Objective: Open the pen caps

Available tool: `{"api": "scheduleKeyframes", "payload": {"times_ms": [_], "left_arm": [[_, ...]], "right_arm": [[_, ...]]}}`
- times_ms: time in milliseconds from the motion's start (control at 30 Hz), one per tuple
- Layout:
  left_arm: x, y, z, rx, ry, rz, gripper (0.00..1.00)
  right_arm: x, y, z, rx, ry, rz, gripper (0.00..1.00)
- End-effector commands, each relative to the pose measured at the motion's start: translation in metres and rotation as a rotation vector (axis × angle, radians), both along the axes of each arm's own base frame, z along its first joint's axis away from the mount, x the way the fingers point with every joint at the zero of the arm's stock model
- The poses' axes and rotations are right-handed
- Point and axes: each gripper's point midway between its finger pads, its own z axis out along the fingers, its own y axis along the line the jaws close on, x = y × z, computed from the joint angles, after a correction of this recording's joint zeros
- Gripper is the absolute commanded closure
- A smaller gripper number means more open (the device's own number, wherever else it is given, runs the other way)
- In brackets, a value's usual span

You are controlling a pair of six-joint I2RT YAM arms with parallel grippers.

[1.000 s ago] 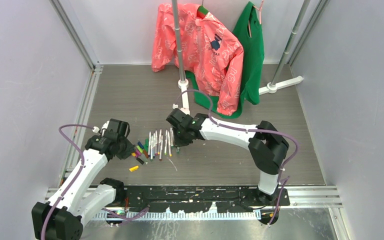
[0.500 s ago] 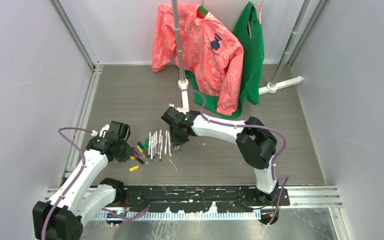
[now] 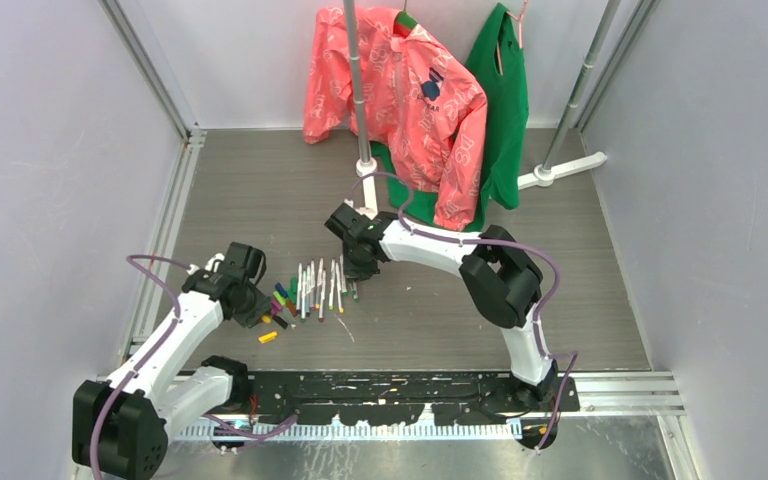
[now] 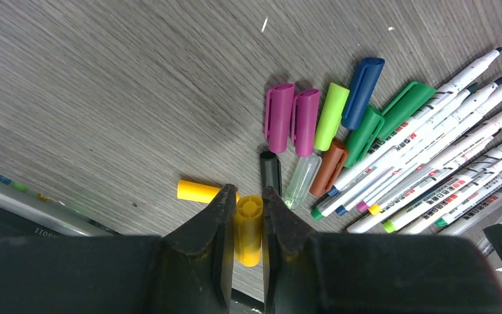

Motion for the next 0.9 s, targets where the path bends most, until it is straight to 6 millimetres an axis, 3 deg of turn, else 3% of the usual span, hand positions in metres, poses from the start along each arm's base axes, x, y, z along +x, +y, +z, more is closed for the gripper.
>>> {"api": "scheduleKeyframes", "payload": {"times_ms": [0, 333, 533, 867], "left_arm": [[0.010, 0.004, 0.000, 0.022, -0.043, 0.019, 0.80], [0.012, 0.004, -0.007, 0.018, -0.041, 0.035, 0.71], [0.016, 0.003, -0.003, 0.017, -0.051, 0.035, 0.70], [0.021, 0.005, 0.009, 0.031, -0.074, 0.028, 0.69]], "right_arm": [[0.011, 0.005, 0.009, 0.010, -0.031, -0.006, 0.89], [0.012, 0.003, 0.006, -0.005, -0.024, 0.008, 0.76], [0.012, 0.006, 0.008, 0.000, -0.020, 0.018, 0.69], [0.016, 0.009, 0.014, 0.001, -0.025, 0.025, 0.68]]}}
